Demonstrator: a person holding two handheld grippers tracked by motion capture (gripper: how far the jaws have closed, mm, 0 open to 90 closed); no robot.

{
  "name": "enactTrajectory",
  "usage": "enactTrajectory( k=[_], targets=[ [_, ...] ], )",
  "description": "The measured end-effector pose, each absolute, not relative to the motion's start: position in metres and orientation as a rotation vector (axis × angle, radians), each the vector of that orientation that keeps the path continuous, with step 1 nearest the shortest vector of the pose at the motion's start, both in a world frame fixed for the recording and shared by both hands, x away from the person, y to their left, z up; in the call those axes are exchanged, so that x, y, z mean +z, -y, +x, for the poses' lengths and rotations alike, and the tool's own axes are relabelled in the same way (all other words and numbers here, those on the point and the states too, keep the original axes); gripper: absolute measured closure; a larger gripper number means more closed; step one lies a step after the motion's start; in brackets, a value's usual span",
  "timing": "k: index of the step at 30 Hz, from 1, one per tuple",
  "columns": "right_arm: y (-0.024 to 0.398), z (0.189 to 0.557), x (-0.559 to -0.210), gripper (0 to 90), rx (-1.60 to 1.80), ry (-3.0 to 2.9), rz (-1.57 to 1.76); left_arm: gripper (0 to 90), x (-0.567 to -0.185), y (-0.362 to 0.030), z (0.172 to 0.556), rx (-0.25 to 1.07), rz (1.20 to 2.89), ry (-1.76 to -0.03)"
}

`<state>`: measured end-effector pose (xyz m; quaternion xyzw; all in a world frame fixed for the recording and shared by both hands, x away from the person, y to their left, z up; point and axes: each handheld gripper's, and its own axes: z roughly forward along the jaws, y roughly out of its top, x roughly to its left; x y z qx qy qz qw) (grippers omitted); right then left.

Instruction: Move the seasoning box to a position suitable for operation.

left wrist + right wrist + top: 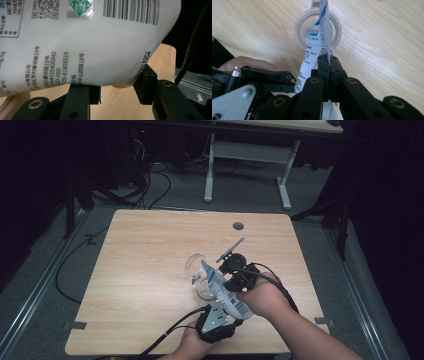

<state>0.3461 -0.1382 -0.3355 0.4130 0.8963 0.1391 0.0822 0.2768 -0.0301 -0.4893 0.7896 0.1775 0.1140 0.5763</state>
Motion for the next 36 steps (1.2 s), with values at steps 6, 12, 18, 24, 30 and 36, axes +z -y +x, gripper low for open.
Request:
enactTrajectory(
  k=[6,12,18,24,30,36],
  targets=[
    [0.1364,0.3459,-0.3348,90.0,0.417,-2.674,1.236,62.2,-0.4882,0.0291,0.2772,0.266,1.850,-0.411],
    [0.1360,0.3463,-0.3338,90.0,0.414,-2.678,1.235,62.2,-0.4875,0.0285,0.2776,0.262,1.849,-0.405],
    [0.1365,0.3478,-0.3344,90.0,0.417,-2.681,1.225,62.2,-0.4875,0.0288,0.2786,0.261,1.853,-0.404],
    [0.1364,0.3483,-0.3342,90.0,0.416,-2.683,1.222,62.2,-0.4875,0.0289,0.2791,0.255,1.847,-0.402],
    [0.1362,0.3481,-0.3340,90.0,0.416,-2.683,1.219,62.2,-0.4871,0.0286,0.2792,0.250,1.844,-0.400],
    [0.1352,0.3483,-0.3343,90.0,0.416,-2.684,1.220,62.1,-0.4870,0.0283,0.2792,0.252,1.845,-0.399]
  ],
)
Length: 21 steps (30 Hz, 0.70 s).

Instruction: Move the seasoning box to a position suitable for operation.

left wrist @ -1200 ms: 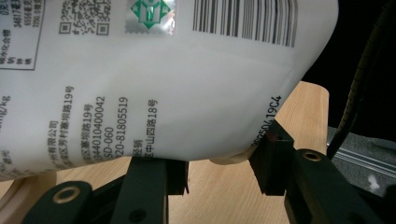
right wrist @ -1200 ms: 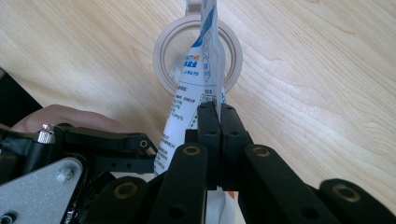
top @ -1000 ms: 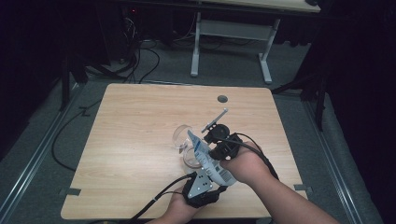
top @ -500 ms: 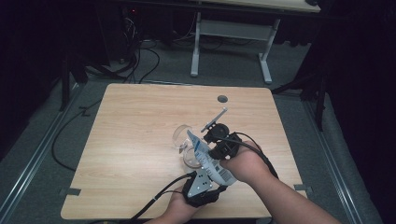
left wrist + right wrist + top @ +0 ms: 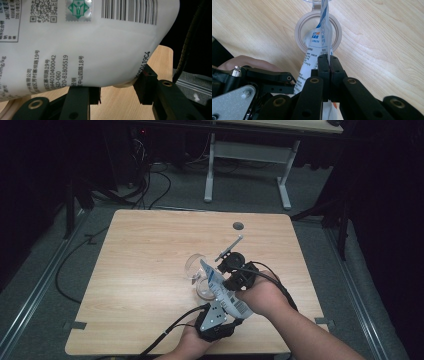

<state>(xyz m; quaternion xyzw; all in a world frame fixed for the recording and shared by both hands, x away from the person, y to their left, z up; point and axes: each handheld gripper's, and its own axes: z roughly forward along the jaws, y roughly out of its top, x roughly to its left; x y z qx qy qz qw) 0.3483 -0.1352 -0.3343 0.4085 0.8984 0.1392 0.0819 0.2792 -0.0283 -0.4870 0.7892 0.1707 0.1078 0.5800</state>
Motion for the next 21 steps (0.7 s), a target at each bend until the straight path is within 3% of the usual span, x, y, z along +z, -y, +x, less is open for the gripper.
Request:
enactTrajectory(
  k=[21],
  targets=[
    [0.1310,0.3496,-0.3331,90.0,0.402,-2.690,1.200,62.0,-0.4861,0.0272,0.2804,0.244,1.829,-0.398]
  ],
)
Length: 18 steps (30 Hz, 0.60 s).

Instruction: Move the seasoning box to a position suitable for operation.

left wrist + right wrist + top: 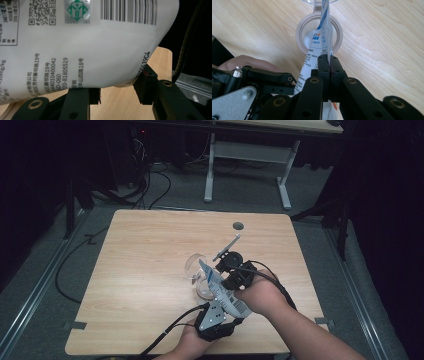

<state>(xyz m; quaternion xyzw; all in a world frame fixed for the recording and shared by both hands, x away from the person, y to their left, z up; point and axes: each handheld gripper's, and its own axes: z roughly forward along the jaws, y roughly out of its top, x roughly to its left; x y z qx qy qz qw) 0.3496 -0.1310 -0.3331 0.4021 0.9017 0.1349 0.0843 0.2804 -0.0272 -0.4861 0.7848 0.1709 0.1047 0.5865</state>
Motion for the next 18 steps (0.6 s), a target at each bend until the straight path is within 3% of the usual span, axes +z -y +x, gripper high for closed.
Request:
enactTrajectory(
  k=[18],
  targets=[
    [0.1291,0.3499,-0.3301,90.0,0.398,-2.691,1.178,62.0,-0.4831,0.0266,0.2802,0.242,1.818,-0.396]
  ],
)
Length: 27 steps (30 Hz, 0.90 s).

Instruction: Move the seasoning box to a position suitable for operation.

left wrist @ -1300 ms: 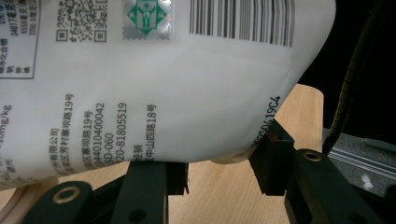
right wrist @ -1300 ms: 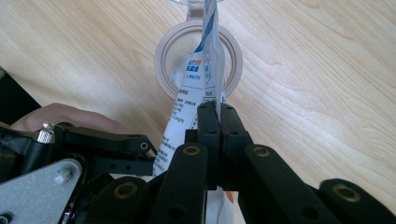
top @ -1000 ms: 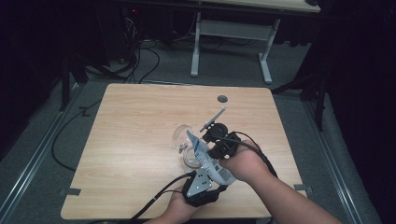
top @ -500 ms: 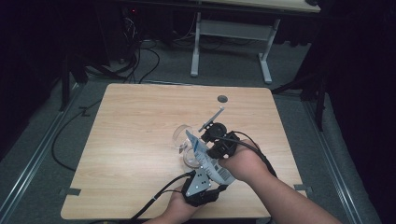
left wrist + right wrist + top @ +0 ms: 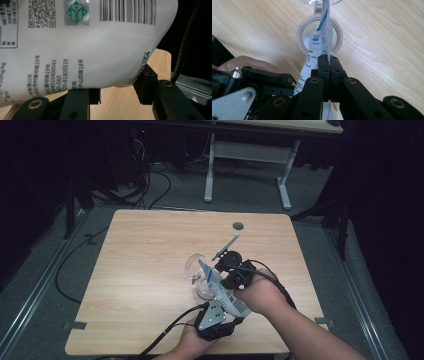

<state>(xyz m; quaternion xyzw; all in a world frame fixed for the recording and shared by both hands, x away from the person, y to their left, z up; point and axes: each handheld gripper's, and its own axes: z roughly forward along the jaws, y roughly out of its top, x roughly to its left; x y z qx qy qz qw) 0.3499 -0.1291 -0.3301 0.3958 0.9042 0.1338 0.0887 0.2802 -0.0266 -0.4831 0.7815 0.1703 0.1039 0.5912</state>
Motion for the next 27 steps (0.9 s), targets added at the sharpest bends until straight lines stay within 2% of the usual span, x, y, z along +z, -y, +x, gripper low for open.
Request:
enactTrajectory(
  k=[27],
  targets=[
    [0.1275,0.3491,-0.3296,90.0,0.405,-2.692,1.171,62.0,-0.4820,0.0255,0.2798,0.247,1.817,-0.393]
  ],
)
